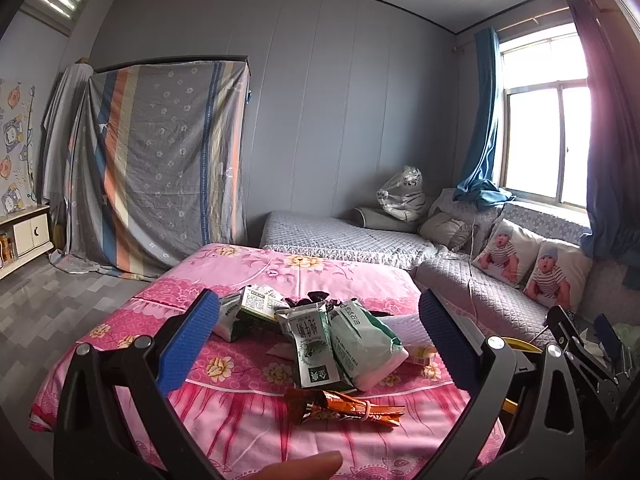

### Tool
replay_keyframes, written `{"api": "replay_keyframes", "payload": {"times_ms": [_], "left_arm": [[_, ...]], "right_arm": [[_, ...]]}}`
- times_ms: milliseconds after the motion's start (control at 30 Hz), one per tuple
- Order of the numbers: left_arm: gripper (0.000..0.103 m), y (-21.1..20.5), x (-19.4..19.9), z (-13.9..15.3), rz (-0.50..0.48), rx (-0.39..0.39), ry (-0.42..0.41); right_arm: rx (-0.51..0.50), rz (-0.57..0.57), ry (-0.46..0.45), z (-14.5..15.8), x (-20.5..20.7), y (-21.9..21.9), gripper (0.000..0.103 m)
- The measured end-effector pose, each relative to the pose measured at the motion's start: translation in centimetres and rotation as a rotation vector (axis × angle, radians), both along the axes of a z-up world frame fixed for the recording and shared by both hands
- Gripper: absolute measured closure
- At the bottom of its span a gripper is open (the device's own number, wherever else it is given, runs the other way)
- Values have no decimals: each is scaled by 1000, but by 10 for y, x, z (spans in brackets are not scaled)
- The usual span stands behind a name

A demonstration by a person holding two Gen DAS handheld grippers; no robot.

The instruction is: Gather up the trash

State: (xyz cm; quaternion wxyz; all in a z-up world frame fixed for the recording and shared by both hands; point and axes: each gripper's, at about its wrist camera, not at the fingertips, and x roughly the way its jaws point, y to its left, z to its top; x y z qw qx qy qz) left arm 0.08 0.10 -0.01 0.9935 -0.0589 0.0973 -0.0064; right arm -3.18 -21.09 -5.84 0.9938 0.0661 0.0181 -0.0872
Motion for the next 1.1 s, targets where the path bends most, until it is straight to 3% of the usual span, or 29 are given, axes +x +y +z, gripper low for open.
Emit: {"api": "replay_keyframes", "payload": {"times_ms": [1100], "left_arm": [[7, -2, 2, -8, -10, 4, 11]], "right_arm": [[4, 1, 17, -9, -1, -2, 8]]}}
